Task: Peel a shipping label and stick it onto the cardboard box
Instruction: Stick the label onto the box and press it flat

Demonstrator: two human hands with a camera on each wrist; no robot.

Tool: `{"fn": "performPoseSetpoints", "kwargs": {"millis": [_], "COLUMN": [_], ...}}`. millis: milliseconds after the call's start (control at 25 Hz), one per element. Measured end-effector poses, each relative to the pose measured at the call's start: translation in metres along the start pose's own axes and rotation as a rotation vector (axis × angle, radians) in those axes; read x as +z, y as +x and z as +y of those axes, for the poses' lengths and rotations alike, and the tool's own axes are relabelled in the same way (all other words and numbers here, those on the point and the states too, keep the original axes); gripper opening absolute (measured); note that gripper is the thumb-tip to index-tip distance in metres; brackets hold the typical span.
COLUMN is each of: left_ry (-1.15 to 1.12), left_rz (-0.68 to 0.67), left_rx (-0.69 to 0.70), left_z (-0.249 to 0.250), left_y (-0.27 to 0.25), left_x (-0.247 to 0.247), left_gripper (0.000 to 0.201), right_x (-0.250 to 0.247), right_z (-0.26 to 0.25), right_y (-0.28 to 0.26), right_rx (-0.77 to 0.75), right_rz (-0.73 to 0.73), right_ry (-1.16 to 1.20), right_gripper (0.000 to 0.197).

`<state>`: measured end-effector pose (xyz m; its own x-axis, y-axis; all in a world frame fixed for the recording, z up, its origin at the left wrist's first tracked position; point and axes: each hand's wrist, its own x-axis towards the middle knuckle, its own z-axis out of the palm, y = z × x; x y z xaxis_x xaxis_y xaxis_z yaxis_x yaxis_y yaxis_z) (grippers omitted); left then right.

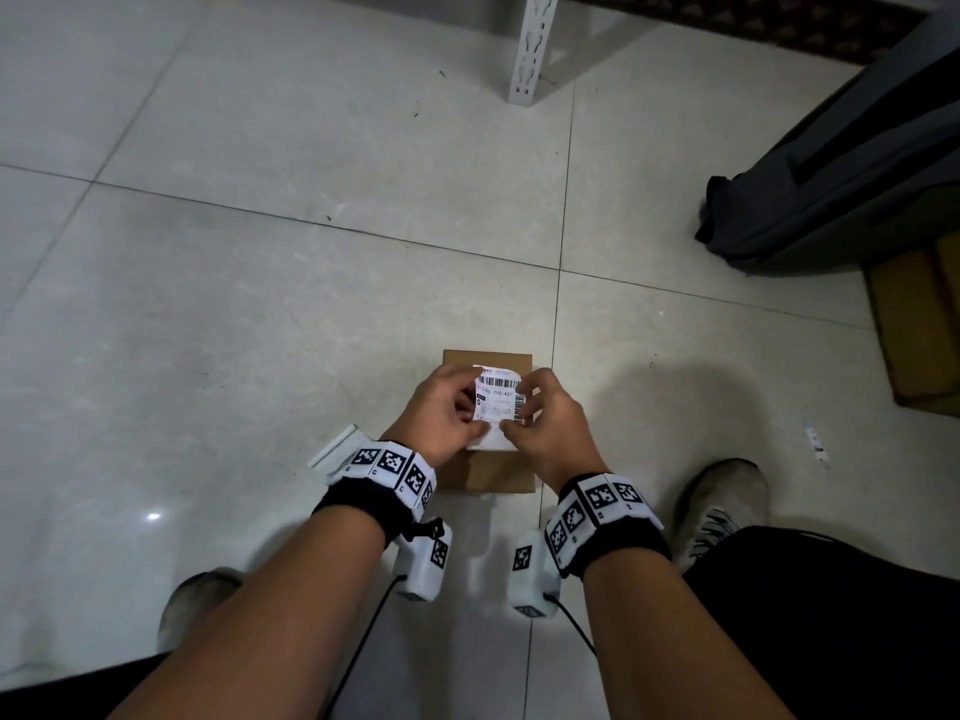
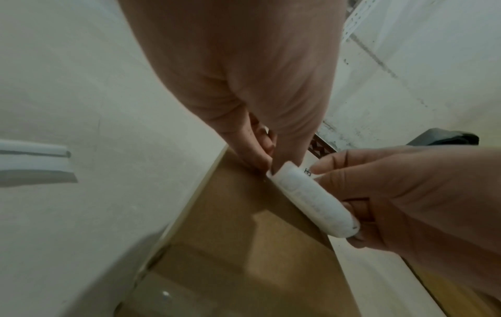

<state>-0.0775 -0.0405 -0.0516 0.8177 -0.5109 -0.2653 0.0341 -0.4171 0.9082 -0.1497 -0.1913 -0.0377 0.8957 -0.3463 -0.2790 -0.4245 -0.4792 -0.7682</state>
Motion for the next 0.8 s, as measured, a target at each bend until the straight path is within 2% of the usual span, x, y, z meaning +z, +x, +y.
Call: {"fn": "performPoseSetpoints", "kwargs": {"millis": [200,520,640,800], "left_ry": [0.036,0.013,0.026,0.169], "left_rz": [-0.002,0.059,0.089,0.027], "left_rx": [-0.008,-0.027,-0.027,0.000], "left_z": [-0.002,-0.009,-0.010,-0.012], "left_y": [0.003,0.000,-0.005,-0.006], "left_x": [0.000,0.004,0.007,0.002], "left_gripper": [0.061,0.061,0.062,0.069], "right_x": [0.005,-0.001,-0.005,-0.010], "right_z": [0.000,-0.009,-0.011,-0.013], "right_y": [-0.001,-0.005,-0.006,-0.003], "right_rx": [-0.013,-0.054,-0.061,-0.043], "right_rz": [-0.085,-0.113,-0.149,-0.254], "right_ry": [0.049,0.070,0.002,-0.098], "right_gripper": [0.070,0.065,0.071,0.084]}}
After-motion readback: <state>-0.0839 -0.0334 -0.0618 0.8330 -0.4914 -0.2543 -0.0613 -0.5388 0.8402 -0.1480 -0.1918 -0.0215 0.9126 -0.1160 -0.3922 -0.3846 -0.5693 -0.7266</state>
